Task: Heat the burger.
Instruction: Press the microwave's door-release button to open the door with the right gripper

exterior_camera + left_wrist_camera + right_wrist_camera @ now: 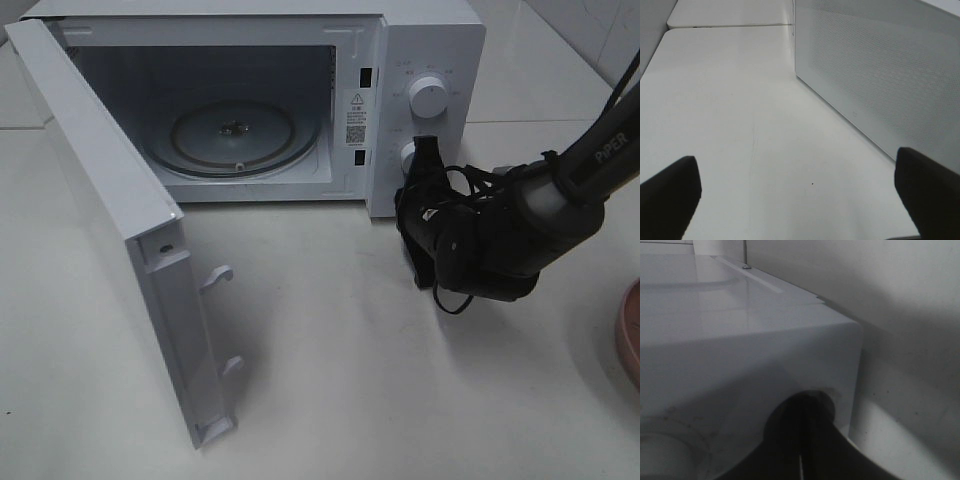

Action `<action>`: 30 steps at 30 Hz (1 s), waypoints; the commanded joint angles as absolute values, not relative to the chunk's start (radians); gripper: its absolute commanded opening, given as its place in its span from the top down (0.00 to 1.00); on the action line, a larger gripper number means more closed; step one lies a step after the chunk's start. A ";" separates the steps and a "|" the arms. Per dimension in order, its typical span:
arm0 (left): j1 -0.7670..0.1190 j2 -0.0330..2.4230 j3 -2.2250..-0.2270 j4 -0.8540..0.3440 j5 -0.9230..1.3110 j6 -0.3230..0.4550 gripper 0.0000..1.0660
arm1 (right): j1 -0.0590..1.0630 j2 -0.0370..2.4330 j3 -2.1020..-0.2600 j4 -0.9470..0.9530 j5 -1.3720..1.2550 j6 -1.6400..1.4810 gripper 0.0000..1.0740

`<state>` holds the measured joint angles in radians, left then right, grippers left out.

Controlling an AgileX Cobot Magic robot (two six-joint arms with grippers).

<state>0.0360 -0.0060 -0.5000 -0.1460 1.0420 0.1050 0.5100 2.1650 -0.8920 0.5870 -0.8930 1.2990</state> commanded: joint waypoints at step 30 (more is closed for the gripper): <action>0.031 -0.030 -0.497 -0.145 1.039 0.105 0.06 | 0.481 1.862 -0.718 0.488 -0.607 1.253 1.00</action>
<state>0.0360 -0.0060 -0.5000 -0.1460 1.0420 0.1050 0.4860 1.9100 -0.7270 0.5170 -0.6810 1.2990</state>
